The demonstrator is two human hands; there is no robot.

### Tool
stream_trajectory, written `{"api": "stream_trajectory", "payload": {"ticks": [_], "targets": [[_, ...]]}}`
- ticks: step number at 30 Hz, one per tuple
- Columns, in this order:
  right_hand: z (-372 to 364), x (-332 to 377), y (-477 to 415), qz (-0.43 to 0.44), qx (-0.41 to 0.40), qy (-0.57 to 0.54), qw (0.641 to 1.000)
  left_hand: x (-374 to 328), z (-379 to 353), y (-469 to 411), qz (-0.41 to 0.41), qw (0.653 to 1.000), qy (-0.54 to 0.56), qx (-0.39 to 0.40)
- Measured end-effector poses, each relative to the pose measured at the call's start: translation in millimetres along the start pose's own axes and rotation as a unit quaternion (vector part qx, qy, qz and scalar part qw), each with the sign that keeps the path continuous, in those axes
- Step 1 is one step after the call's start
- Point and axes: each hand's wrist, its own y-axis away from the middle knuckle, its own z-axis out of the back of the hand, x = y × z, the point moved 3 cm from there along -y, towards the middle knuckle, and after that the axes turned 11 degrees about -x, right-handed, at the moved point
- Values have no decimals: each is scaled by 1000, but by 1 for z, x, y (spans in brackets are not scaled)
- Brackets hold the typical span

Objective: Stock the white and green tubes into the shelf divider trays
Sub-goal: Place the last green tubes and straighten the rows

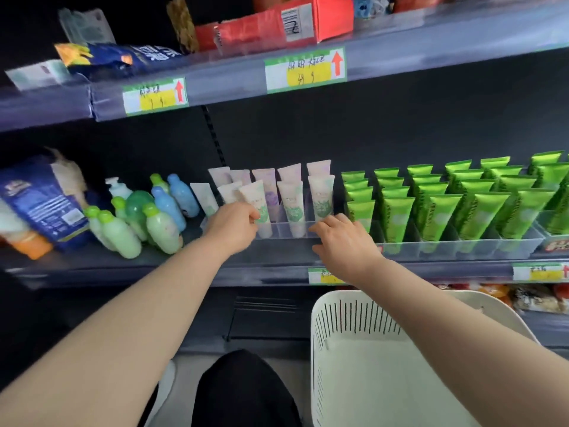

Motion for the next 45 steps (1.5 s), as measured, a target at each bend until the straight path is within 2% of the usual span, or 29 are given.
{"api": "stream_trajectory", "payload": {"ticks": [9, 14, 23, 45], "targets": [[-45, 7, -27, -56, 61, 19, 996, 31, -45, -11, -12, 994, -91, 57], [-56, 9, -32, -67, 55, 35, 996, 35, -51, -20, 5, 989, -146, 26], [-57, 10, -36, -89, 54, 22, 994, 40, -51, -20, -12, 990, -135, 27], [-31, 11, 8, -83, 57, 36, 994, 17, -39, 41, -8, 992, -127, 6]]}}
